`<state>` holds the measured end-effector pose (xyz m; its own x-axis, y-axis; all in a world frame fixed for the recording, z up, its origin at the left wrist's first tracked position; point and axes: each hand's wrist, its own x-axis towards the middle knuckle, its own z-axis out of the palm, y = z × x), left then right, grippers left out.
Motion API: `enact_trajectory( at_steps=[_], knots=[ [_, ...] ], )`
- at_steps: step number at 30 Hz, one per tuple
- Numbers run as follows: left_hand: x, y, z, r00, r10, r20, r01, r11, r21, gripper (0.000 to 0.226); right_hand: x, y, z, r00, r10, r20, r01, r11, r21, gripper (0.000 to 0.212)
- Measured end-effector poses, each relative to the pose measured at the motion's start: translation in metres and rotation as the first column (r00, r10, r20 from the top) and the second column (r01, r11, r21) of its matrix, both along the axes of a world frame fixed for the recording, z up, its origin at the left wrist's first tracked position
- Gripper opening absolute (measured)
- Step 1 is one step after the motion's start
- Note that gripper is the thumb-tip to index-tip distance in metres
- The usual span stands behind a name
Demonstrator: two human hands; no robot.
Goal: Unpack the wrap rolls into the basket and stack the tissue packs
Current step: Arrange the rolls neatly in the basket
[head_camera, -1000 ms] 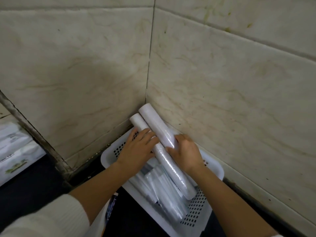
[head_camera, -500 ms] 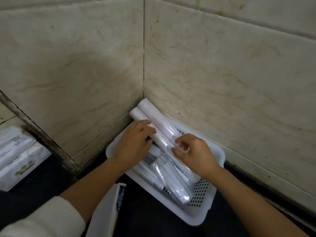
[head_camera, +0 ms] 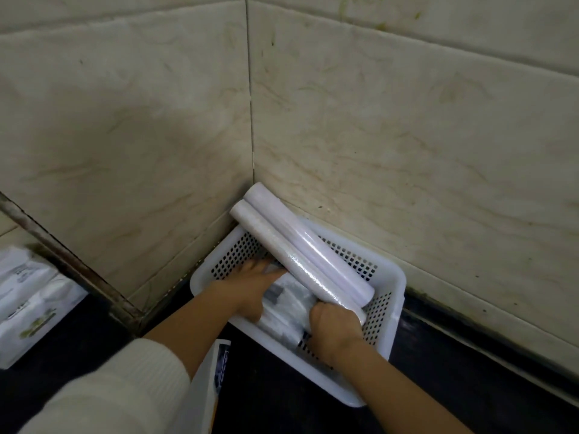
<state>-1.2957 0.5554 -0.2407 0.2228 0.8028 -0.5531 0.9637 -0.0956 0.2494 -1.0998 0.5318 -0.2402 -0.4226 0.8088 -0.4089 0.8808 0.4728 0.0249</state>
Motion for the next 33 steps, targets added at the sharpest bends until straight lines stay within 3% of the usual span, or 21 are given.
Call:
enact_trajectory(
  at_steps=[5, 8, 12, 15, 17, 21, 24, 27, 29, 31, 33],
  knots=[
    [0.002, 0.008, -0.019, 0.998, 0.011, -0.063, -0.009, 0.999, 0.034, 0.108, 0.01, 0.005, -0.002, 0.972, -0.171, -0.159, 0.157, 0.983, -0.095, 0.033],
    [-0.001, 0.009, -0.018, 0.998, 0.061, 0.016, -0.062, 0.995, 0.079, 0.088, 0.018, 0.012, 0.013, 0.915, -0.253, -0.315, 0.179, 0.953, -0.245, 0.024],
    [0.005, 0.004, -0.011, 0.999, 0.022, -0.043, -0.02, 0.998, 0.06, 0.071, 0.031, 0.026, 0.04, 0.801, -0.391, -0.453, 0.223, 0.898, -0.381, 0.017],
    [0.015, -0.001, -0.004, 0.999, -0.035, -0.003, 0.035, 0.998, 0.043, 0.051, 0.04, 0.035, 0.057, 0.702, -0.461, -0.543, 0.261, 0.875, -0.407, 0.017],
    [0.024, -0.006, 0.0, 0.998, -0.06, 0.023, 0.059, 0.998, 0.031, 0.049, 0.045, 0.038, 0.064, 0.641, -0.494, -0.587, 0.307, 0.866, -0.394, 0.025],
    [0.054, -0.014, 0.002, 0.995, -0.048, 0.092, 0.049, 0.999, -0.004, 0.042, 0.046, 0.035, 0.07, 0.546, -0.511, -0.664, 0.348, 0.859, -0.376, 0.017],
    [0.068, -0.018, 0.005, 0.993, 0.048, 0.107, -0.038, 0.995, -0.088, 0.054, 0.044, 0.031, 0.071, 0.504, -0.507, -0.7, 0.356, 0.86, -0.366, 0.018],
    [0.056, -0.02, 0.018, 0.959, 0.188, 0.213, -0.143, 0.967, -0.21, 0.081, 0.042, 0.031, 0.074, 0.535, -0.473, -0.7, 0.355, 0.878, -0.322, 0.018],
    [0.037, -0.022, 0.032, 0.931, 0.231, 0.281, -0.17, 0.959, -0.226, 0.083, 0.039, 0.032, 0.078, 0.56, -0.441, -0.701, 0.359, 0.892, -0.275, 0.02],
    [0.018, -0.027, 0.043, 0.867, 0.27, 0.418, -0.247, 0.963, -0.111, 0.065, 0.031, 0.034, 0.083, 0.571, -0.412, -0.71, 0.349, 0.905, -0.244, 0.025],
    [-0.003, -0.036, 0.049, 0.818, 0.284, 0.5, -0.426, 0.884, 0.193, 0.051, 0.015, 0.034, 0.086, 0.595, -0.364, -0.717, 0.312, 0.926, -0.212, 0.027]
  ],
)
